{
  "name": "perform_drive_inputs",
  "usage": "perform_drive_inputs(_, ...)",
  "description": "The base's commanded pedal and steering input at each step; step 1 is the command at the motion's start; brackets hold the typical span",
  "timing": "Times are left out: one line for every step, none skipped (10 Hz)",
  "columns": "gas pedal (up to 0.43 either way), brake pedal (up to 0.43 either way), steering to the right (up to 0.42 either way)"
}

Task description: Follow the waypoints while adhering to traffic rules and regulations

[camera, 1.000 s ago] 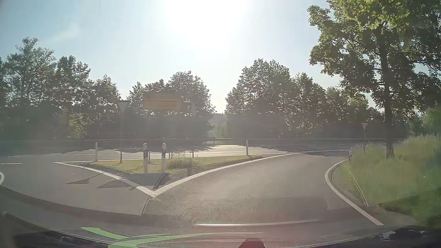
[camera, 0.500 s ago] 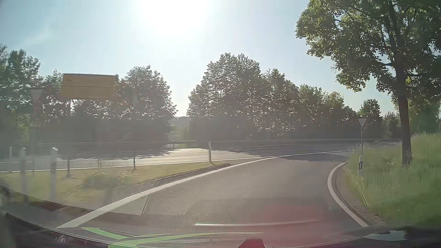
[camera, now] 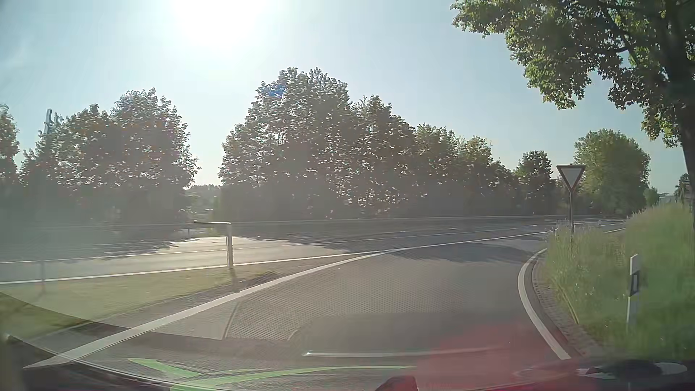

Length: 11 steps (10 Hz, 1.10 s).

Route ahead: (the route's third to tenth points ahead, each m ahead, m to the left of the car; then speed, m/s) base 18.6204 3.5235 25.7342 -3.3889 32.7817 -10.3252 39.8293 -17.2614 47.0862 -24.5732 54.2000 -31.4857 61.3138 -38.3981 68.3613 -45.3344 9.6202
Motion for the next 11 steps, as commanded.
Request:
perform_drive_inputs(0.067, 0.000, 0.150)
perform_drive_inputs(0.067, 0.000, 0.150)
perform_drive_inputs(0.067, 0.000, 0.150)
perform_drive_inputs(0.079, 0.000, 0.150)
perform_drive_inputs(0.087, 0.000, 0.150)
perform_drive_inputs(0.087, 0.000, 0.149)
perform_drive_inputs(0.087, 0.000, 0.149)
perform_drive_inputs(0.118, 0.000, 0.149)
perform_drive_inputs(0.118, 0.000, 0.149)
perform_drive_inputs(0.118, 0.000, 0.148)
perform_drive_inputs(0.130, 0.000, 0.146)
